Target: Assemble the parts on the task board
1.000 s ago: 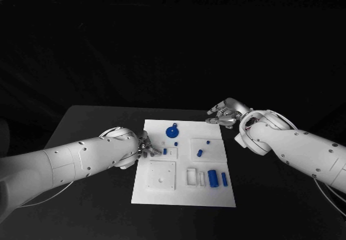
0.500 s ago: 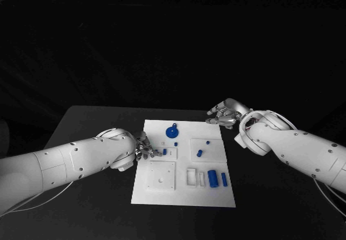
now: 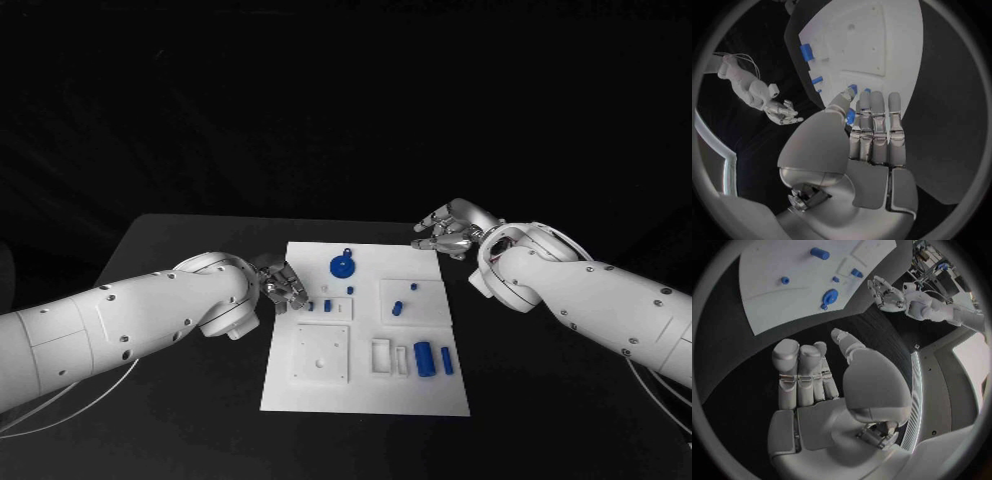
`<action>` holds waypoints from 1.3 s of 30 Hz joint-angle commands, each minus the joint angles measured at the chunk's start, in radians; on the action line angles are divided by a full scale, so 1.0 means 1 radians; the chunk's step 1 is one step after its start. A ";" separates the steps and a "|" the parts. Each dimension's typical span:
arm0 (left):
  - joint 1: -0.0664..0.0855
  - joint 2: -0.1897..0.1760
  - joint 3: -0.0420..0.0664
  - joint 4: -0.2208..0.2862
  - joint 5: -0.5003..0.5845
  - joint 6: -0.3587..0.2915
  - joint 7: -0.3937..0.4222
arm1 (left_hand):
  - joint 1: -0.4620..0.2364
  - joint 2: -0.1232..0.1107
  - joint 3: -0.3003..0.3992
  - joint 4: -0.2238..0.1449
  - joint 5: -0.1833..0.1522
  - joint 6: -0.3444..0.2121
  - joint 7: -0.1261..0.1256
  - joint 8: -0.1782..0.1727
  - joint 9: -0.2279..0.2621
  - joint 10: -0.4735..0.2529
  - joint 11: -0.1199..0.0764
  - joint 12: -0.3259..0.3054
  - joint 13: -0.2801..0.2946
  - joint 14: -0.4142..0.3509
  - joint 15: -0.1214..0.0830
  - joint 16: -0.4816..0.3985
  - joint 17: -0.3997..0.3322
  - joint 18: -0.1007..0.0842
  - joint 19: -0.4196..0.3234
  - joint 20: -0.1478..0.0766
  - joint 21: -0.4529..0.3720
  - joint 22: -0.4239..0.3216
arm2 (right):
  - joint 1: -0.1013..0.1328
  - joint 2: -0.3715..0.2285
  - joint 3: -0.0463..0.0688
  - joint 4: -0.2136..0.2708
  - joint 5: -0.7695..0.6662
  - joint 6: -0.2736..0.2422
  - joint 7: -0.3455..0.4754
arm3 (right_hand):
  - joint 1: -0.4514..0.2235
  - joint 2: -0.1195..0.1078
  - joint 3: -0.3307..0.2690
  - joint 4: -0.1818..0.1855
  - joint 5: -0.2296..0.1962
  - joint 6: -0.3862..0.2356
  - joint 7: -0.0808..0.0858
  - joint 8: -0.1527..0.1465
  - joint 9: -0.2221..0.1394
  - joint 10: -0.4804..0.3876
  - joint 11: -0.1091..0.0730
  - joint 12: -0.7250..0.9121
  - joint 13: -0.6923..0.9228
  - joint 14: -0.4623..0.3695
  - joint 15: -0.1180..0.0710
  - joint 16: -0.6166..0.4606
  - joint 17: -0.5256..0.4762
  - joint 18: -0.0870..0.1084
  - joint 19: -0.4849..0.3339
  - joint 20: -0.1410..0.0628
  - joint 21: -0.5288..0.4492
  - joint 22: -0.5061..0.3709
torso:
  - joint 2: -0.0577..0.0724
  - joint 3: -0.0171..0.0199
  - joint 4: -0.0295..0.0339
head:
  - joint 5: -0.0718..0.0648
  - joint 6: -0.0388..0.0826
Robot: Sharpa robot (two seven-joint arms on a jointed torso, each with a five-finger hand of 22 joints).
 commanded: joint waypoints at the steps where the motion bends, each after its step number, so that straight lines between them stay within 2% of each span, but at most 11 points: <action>1: 0.009 -0.008 0.009 0.030 -0.022 -0.090 0.170 | 0.033 0.008 0.029 -0.060 -0.029 0.001 0.012 -0.005 -0.091 -0.008 0.024 -0.108 -0.008 -0.011 0.018 -0.056 -0.048 0.018 -0.022 0.016 -0.022 0.008 | -0.001 -0.001 0.000 -0.005 0.003 0.003 0.015 | -0.007 0.003 0.006 0.000 0.005 0.006 -0.001 -0.004 0.000 -0.002 -0.004 -0.003 -0.002 0.001 -0.005 -0.009 -0.005 0.009 0.005 -0.002 -0.009 0.100 | 0.000 -0.0015 0.0004 | -0.003 0.004; 4: 0.012 -0.001 0.013 0.034 -0.055 -0.137 0.249 | 0.053 0.015 0.030 -0.094 -0.089 0.003 0.020 -0.006 -0.142 -0.009 0.036 -0.161 -0.009 0.003 0.018 -0.059 -0.061 0.029 -0.019 0.015 -0.008 0.046 | -0.001 0.000 0.000 -0.008 0.005 -0.002 0.020 | -0.007 0.003 0.010 -0.001 0.005 0.006 -0.001 -0.004 0.000 -0.004 -0.004 -0.012 -0.008 -0.006 -0.005 -0.034 -0.023 0.012 -0.001 -0.001 -0.040 0.094 | 0.000 -0.0015 -0.0003 | -0.004 0.007; 5: 0.013 0.005 0.014 0.031 -0.072 -0.153 0.277 | 0.053 0.029 0.023 -0.115 -0.103 0.017 0.023 -0.003 -0.194 0.009 0.036 -0.205 -0.008 0.005 0.023 -0.058 -0.070 0.036 -0.032 0.021 0.007 0.096 | -0.001 0.001 0.000 -0.009 0.006 -0.004 0.023 | -0.007 0.001 0.011 -0.002 0.005 0.005 -0.001 -0.004 0.000 -0.001 -0.004 -0.021 -0.017 -0.007 -0.005 -0.052 -0.039 0.013 -0.004 -0.001 -0.060 0.089 | 0.000 -0.0015 -0.0007 | -0.004 0.007; 9: 0.015 0.045 0.016 -0.003 -0.154 -0.195 0.356 | 0.055 0.032 0.024 -0.132 -0.131 0.010 0.018 -0.011 -0.225 -0.013 0.047 -0.230 -0.010 0.021 0.018 -0.043 -0.070 0.045 -0.021 0.018 0.015 0.121 | -0.001 0.004 0.000 -0.011 0.013 -0.018 0.034 | -0.006 -0.004 0.022 -0.005 0.004 0.004 -0.002 -0.004 0.000 0.023 -0.009 -0.104 -0.114 -0.012 -0.008 -0.148 -0.096 0.022 -0.023 -0.002 -0.235 0.039 | 0.001 -0.0013 -0.0008 | -0.003 0.011; 11: 0.016 0.071 0.015 -0.032 -0.200 -0.203 0.381 | 0.048 0.035 0.022 -0.132 -0.192 0.008 0.017 -0.011 -0.237 -0.027 0.050 -0.232 -0.011 0.044 0.016 -0.026 -0.065 0.051 -0.002 0.016 0.023 0.129 | -0.001 0.005 0.000 -0.012 0.017 -0.024 0.039 | -0.008 -0.007 0.040 -0.005 0.005 0.008 -0.001 -0.004 0.000 0.041 -0.011 -0.181 -0.192 -0.007 -0.009 -0.188 -0.124 0.026 -0.031 -0.003 -0.351 -0.003 | 0.001 -0.0013 -0.0008 | -0.004 0.013; 12: 0.016 0.080 0.015 -0.041 -0.213 -0.205 0.387 | 0.040 0.031 0.018 -0.129 -0.205 0.007 0.014 -0.012 -0.243 -0.038 0.052 -0.233 -0.011 0.056 0.015 -0.017 -0.062 0.053 0.007 0.017 0.023 0.129 | -0.001 0.006 0.000 -0.012 0.018 -0.026 0.040 | -0.007 -0.008 0.046 -0.006 0.005 0.009 -0.002 -0.004 0.000 0.044 -0.011 -0.196 -0.208 -0.006 -0.009 -0.198 -0.132 0.026 -0.030 -0.004 -0.373 -0.012 | 0.001 -0.0008 -0.0009 | -0.004 0.014; 19: 0.016 0.166 -0.006 -0.149 -0.322 -0.209 0.429 | 0.026 0.025 0.017 -0.131 -0.210 0.005 0.013 -0.011 -0.282 -0.055 0.054 -0.233 -0.011 0.089 0.010 0.025 -0.053 0.065 0.058 0.016 0.015 0.127 | -0.001 0.012 0.000 -0.015 0.029 -0.036 0.052 | -0.014 -0.019 0.096 -0.007 0.003 0.011 0.001 -0.003 0.000 0.128 -0.002 -0.508 -0.529 0.006 -0.004 -0.231 -0.164 0.024 -0.011 -0.003 -0.455 -0.047 | 0.002 0.0007 -0.0030 | -0.003 0.017; 22: 0.015 0.207 -0.024 -0.203 -0.356 -0.218 0.446 | 0.023 0.024 0.024 -0.136 -0.201 0.010 0.016 -0.011 -0.286 -0.054 0.055 -0.233 -0.011 0.088 0.009 0.041 -0.052 0.066 0.067 0.014 0.009 0.140 | -0.001 0.014 0.000 -0.015 0.035 -0.040 0.059 | -0.021 -0.017 0.111 -0.004 0.002 0.010 0.008 -0.005 0.000 0.168 0.020 -0.695 -0.728 0.005 0.008 -0.234 -0.169 0.034 -0.007 0.008 -0.491 -0.052 | 0.003 0.0012 -0.0022 | -0.003 0.018; 26: 0.015 0.245 -0.046 -0.256 -0.389 -0.215 0.456 | 0.020 0.023 0.030 -0.141 -0.195 0.016 0.017 -0.011 -0.286 -0.055 0.055 -0.233 -0.011 0.094 0.008 0.053 -0.052 0.068 0.076 0.013 0.008 0.158 | 0.000 0.017 0.000 -0.015 0.041 -0.045 0.066 | -0.033 -0.023 0.140 0.000 0.004 0.018 0.010 -0.004 0.000 0.142 0.045 -0.785 -0.825 0.007 0.021 -0.244 -0.185 0.052 -0.006 0.020 -0.549 -0.069 | 0.003 0.0012 -0.0021 | -0.004 0.017; 32: 0.011 0.292 -0.070 -0.323 -0.436 -0.178 0.454 | 0.009 0.017 0.032 -0.143 -0.197 0.024 0.017 -0.011 -0.286 -0.082 0.062 -0.234 -0.011 0.092 0.011 0.059 -0.056 0.069 0.080 0.016 -0.003 0.170 | 0.000 0.021 0.000 -0.015 0.050 -0.051 0.076 | -0.049 -0.034 0.175 -0.002 0.004 0.029 0.015 -0.004 0.000 0.077 0.063 -0.790 -0.849 0.011 0.031 -0.248 -0.219 0.072 0.003 0.032 -0.604 -0.089 | 0.003 0.0018 -0.0030 | -0.004 0.017; 39: 0.004 0.323 -0.081 -0.365 -0.461 -0.143 0.452 | 0.006 0.004 0.022 -0.132 -0.195 0.005 0.013 -0.011 -0.286 -0.111 0.070 -0.234 -0.011 0.068 0.020 0.019 -0.084 0.066 0.068 0.027 -0.049 0.149 | 0.000 0.023 0.000 -0.012 0.053 -0.059 0.080 | -0.050 -0.038 0.172 -0.005 0.004 0.023 0.017 -0.003 0.001 0.062 0.068 -0.790 -0.849 0.000 0.035 -0.246 -0.240 0.072 -0.001 0.037 -0.626 -0.091 | 0.002 0.0009 -0.0013 | -0.005 0.014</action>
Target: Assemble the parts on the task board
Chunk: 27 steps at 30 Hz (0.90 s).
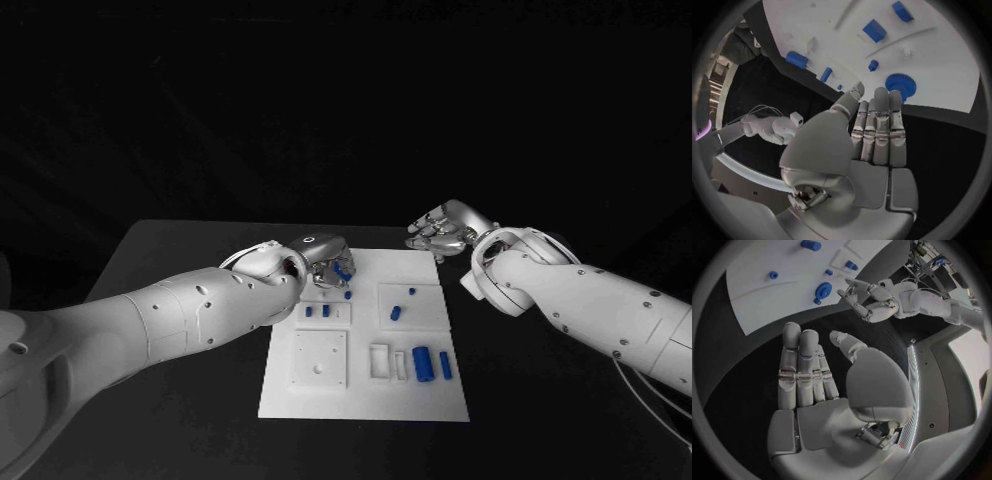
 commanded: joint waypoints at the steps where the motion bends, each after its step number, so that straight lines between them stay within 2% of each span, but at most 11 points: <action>1: -0.004 0.012 -0.001 -0.014 -0.048 0.038 0.019 | -0.002 -0.003 -0.004 0.005 0.004 -0.009 0.001 -0.003 0.000 -0.004 -0.001 -0.006 -0.001 0.002 0.000 -0.015 -0.011 0.004 0.004 0.005 -0.015 -0.007 | 0.000 0.002 0.001 0.003 0.008 -0.012 0.020 | -0.006 -0.002 0.002 0.000 0.004 -0.006 0.002 -0.003 0.001 -0.009 0.000 -0.004 -0.001 -0.004 0.002 0.002 -0.007 0.009 0.000 0.005 -0.007 -0.001 | 0.000 -0.0004 0.0002 | -0.001 -0.001; 17: -0.033 0.057 -0.007 -0.092 -0.065 0.075 0.022 | 0.000 0.003 0.015 0.004 0.015 0.001 0.007 -0.003 0.000 -0.002 -0.005 -0.006 -0.001 0.018 -0.009 0.036 0.000 0.005 0.033 -0.005 -0.017 0.025 | 0.000 0.006 0.001 0.011 0.011 -0.014 0.021 | -0.006 -0.002 0.001 0.000 0.005 -0.009 0.003 -0.004 0.000 -0.013 0.002 -0.004 -0.001 -0.003 0.003 0.011 -0.019 0.011 0.008 0.005 -0.015 0.003 | 0.000 -0.0013 0.0004 | -0.007 -0.005; 27: -0.053 0.075 -0.007 -0.147 -0.061 0.026 0.059 | -0.002 0.010 0.037 0.002 0.018 -0.002 0.009 -0.003 -0.001 0.009 -0.008 -0.006 -0.002 0.029 -0.013 0.056 0.002 0.009 0.036 -0.010 0.016 0.026 | 0.002 0.005 0.001 0.019 0.011 -0.012 0.020 | -0.006 -0.002 0.001 0.001 0.005 -0.009 0.003 -0.003 0.001 -0.013 0.002 -0.005 -0.001 -0.003 0.003 0.013 -0.020 0.011 0.009 0.005 -0.016 0.004 | 0.004 -0.0015 -0.0018 | -0.011 -0.008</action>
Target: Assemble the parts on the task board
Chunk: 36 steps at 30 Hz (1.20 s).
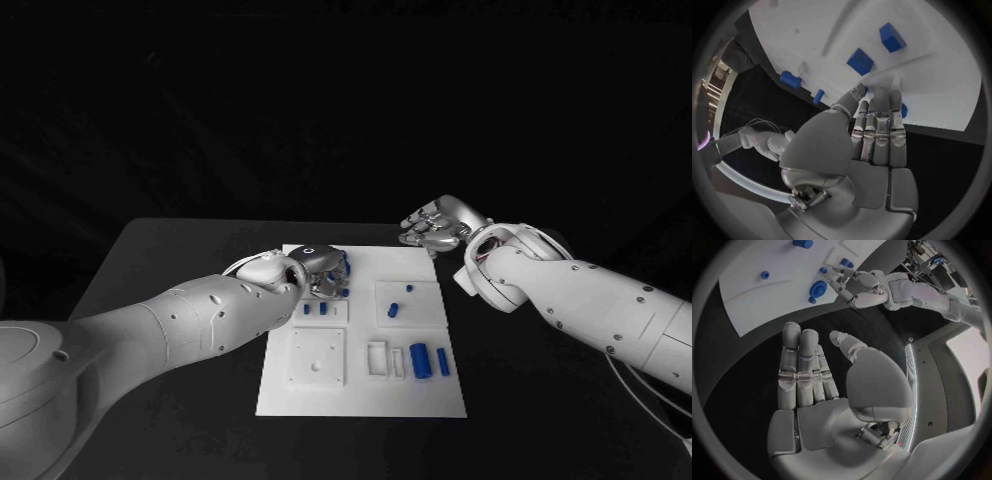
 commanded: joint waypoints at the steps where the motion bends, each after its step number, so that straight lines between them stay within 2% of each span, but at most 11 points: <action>1: -0.004 0.006 0.000 -0.011 -0.001 -0.030 0.042 | -0.004 0.010 0.011 0.001 0.006 0.002 0.005 -0.003 -0.001 0.006 -0.005 -0.006 -0.001 0.008 -0.002 0.008 0.000 0.010 0.004 -0.003 0.014 0.024 | 0.001 0.000 0.001 0.005 0.001 -0.001 0.010 | -0.006 -0.002 0.001 0.001 0.005 -0.005 -0.001 -0.003 0.001 -0.008 0.000 -0.005 -0.001 -0.003 0.003 0.004 -0.001 0.013 0.006 0.002 -0.007 0.001 | 0.002 -0.0003 -0.0017 | -0.002 -0.001; 8: -0.008 0.011 0.001 -0.031 0.022 -0.036 0.067 | -0.008 0.013 0.016 0.005 0.006 0.009 0.007 -0.003 -0.001 0.011 -0.005 -0.006 -0.001 0.013 -0.002 0.011 0.000 0.011 0.003 -0.003 0.024 0.023 | 0.002 0.001 0.001 0.006 0.001 -0.005 0.010 | -0.006 -0.004 -0.001 0.001 0.005 -0.009 0.000 -0.003 0.001 -0.012 0.002 -0.005 -0.001 -0.004 0.003 0.007 -0.006 0.013 0.007 0.002 -0.012 0.004 | 0.002 0.0010 -0.0046 | -0.004 0.000; 15: -0.014 0.017 0.001 -0.042 0.037 -0.042 0.073 | -0.009 0.015 0.022 0.006 0.006 0.002 0.006 -0.003 -0.001 0.013 -0.006 -0.006 -0.001 0.020 -0.003 0.019 0.003 0.013 0.005 -0.004 0.037 0.023 | 0.003 0.003 0.002 0.007 0.001 -0.004 0.010 | -0.006 -0.004 -0.001 0.001 0.005 -0.009 0.000 -0.003 0.001 -0.013 0.002 -0.005 -0.001 -0.004 0.004 0.008 -0.008 0.013 0.008 0.003 -0.013 0.005 | 0.003 -0.0001 -0.0021 | -0.006 -0.001; 18: -0.016 0.021 0.001 -0.047 0.044 -0.043 0.070 | -0.008 0.020 0.028 0.009 0.007 -0.005 0.009 -0.003 -0.001 0.016 -0.006 -0.006 -0.001 0.023 -0.003 0.021 0.004 0.014 0.005 -0.005 0.044 0.024 | 0.003 0.003 0.002 0.007 0.001 -0.004 0.010 | -0.005 -0.004 -0.002 0.002 0.005 -0.010 0.000 -0.003 0.001 -0.014 0.002 -0.005 -0.001 -0.005 0.004 0.009 -0.010 0.014 0.008 0.003 -0.015 0.006 | 0.002 0.0001 -0.0019 | -0.007 -0.003; 27: -0.017 0.030 0.001 -0.055 0.052 -0.029 0.070 | -0.010 0.016 0.029 0.014 -0.001 -0.015 0.007 -0.003 -0.001 0.015 -0.008 -0.006 -0.001 0.029 -0.004 0.026 0.005 0.015 0.004 -0.004 0.055 0.022 | 0.004 0.005 0.002 0.007 0.001 -0.001 0.009 | -0.005 -0.004 -0.002 0.002 0.005 -0.010 0.000 -0.003 0.001 -0.014 0.002 -0.005 -0.001 -0.005 0.004 0.009 -0.010 0.014 0.008 0.003 -0.015 0.006 | 0.002 0.0004 -0.0030 | -0.006 -0.001; 36: -0.021 0.040 0.001 -0.068 0.051 -0.003 0.057 | -0.012 0.013 0.037 0.020 -0.003 -0.015 0.006 -0.003 -0.001 0.015 -0.009 -0.006 -0.001 0.031 -0.006 0.094 0.026 0.015 0.007 -0.007 0.093 0.023 | 0.005 0.007 0.002 0.007 0.001 0.001 0.009 | -0.004 -0.004 -0.003 0.002 0.006 -0.009 0.000 -0.003 0.001 -0.016 0.002 -0.005 -0.001 -0.006 0.004 0.012 -0.014 0.014 0.010 0.003 -0.020 0.010 | 0.004 0.0004 -0.0028 | -0.009 -0.001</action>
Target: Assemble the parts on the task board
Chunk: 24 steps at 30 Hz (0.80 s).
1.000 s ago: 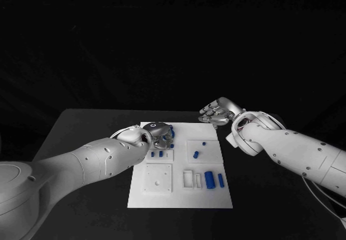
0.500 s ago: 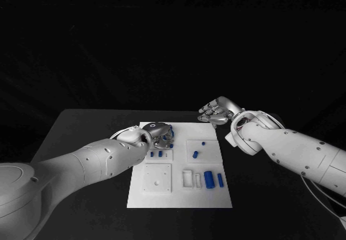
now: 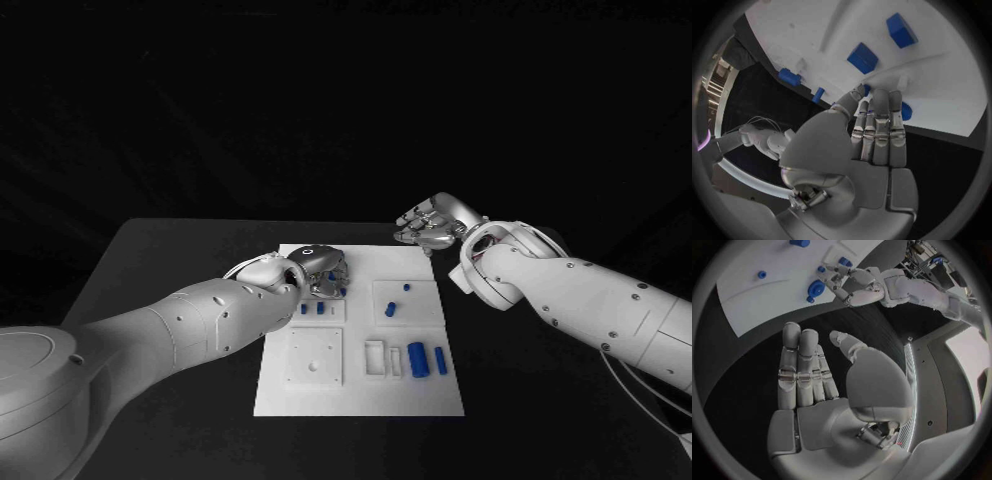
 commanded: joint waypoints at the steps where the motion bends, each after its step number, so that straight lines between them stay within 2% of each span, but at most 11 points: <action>1: -0.004 0.006 0.000 -0.006 0.007 0.027 -0.001 | -0.004 0.004 0.005 0.004 -0.007 -0.005 0.000 -0.003 -0.001 0.007 -0.001 -0.006 -0.001 0.002 -0.001 0.024 0.004 0.016 0.002 -0.003 0.015 0.022 | 0.001 0.001 0.001 0.002 0.000 0.004 0.009 | -0.004 -0.004 -0.003 0.002 0.006 -0.008 0.001 -0.003 0.001 -0.009 0.002 -0.005 -0.001 -0.006 0.004 0.008 -0.005 0.016 0.010 0.003 -0.008 0.004 | 0.001 0.0002 0.0000 | -0.002 -0.001; 12: -0.010 0.020 0.000 -0.028 -0.005 0.058 -0.022 | -0.006 0.011 0.012 0.008 -0.011 0.001 -0.001 -0.004 -0.002 0.023 -0.005 -0.006 -0.001 0.001 -0.002 0.063 0.002 0.018 -0.005 -0.003 0.045 0.022 | 0.004 0.002 0.001 0.003 0.000 0.005 0.008 | -0.004 -0.004 -0.003 0.002 0.006 -0.008 0.001 -0.003 0.001 -0.009 0.002 -0.005 -0.001 -0.006 0.004 0.008 -0.005 0.016 0.010 0.003 -0.008 0.004 | 0.000 0.0005 0.0002 | -0.006 -0.006; 24: -0.011 0.024 -0.003 -0.054 -0.018 0.130 -0.039 | 0.000 0.029 0.012 0.010 -0.013 0.007 0.002 -0.004 -0.003 0.043 -0.009 -0.006 -0.001 0.000 -0.003 0.083 -0.002 0.018 -0.016 -0.005 0.067 0.022 | 0.005 0.001 0.001 0.004 0.000 0.011 0.007 | -0.004 -0.004 -0.004 0.002 0.006 -0.008 0.001 -0.003 0.001 -0.009 0.002 -0.005 -0.001 -0.008 0.005 0.011 -0.008 0.016 0.011 0.003 -0.013 0.009 | 0.000 0.0001 0.0004 | -0.011 -0.008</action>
